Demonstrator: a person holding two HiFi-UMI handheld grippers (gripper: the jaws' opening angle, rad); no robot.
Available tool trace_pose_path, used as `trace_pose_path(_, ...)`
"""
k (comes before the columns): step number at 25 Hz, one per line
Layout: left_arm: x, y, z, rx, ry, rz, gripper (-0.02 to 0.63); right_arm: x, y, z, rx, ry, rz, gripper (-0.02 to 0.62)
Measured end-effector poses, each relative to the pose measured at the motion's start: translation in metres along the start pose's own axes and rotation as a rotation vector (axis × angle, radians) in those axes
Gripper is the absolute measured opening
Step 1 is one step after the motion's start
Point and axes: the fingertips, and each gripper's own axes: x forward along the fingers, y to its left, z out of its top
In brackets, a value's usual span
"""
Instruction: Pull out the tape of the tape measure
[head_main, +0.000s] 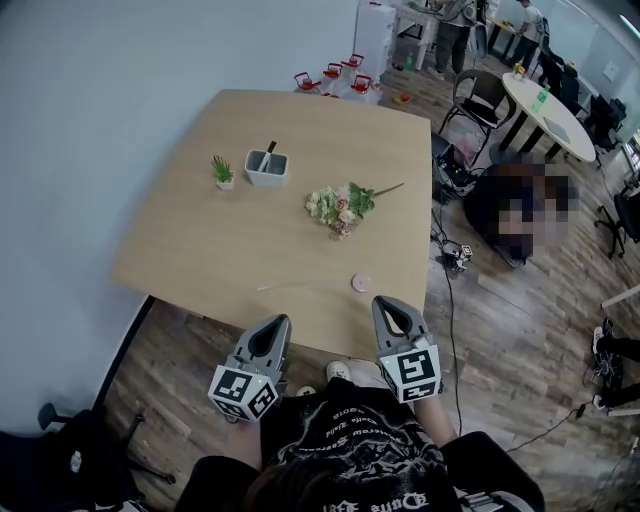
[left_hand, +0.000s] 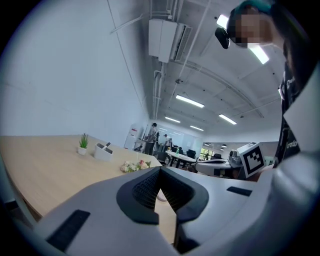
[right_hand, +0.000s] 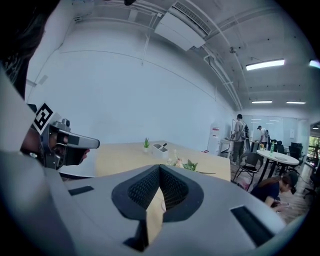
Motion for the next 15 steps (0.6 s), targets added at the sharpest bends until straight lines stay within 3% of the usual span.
trace_pose_path(15,-0.01,0.002,-0.015,0.057,0.052,0.048,0.006,-0.008,-0.002,-0.015,0.033,0.037,-0.059,0.012)
